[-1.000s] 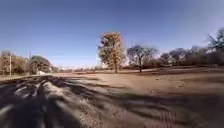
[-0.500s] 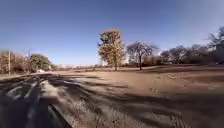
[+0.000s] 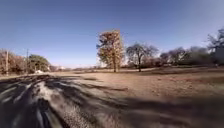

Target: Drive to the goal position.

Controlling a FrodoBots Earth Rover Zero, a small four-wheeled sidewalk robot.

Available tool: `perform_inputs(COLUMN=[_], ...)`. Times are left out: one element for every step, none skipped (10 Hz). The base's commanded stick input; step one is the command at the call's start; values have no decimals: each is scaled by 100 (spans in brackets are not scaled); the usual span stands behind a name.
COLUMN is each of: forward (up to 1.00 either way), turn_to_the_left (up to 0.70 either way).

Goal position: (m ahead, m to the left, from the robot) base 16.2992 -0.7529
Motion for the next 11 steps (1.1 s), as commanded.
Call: perform_inputs(forward=[50,50,50,50,50,50,50,50,50,50,50], turn_to_the_left=[0,0,0,0,0,0,0,0,0,0,0])
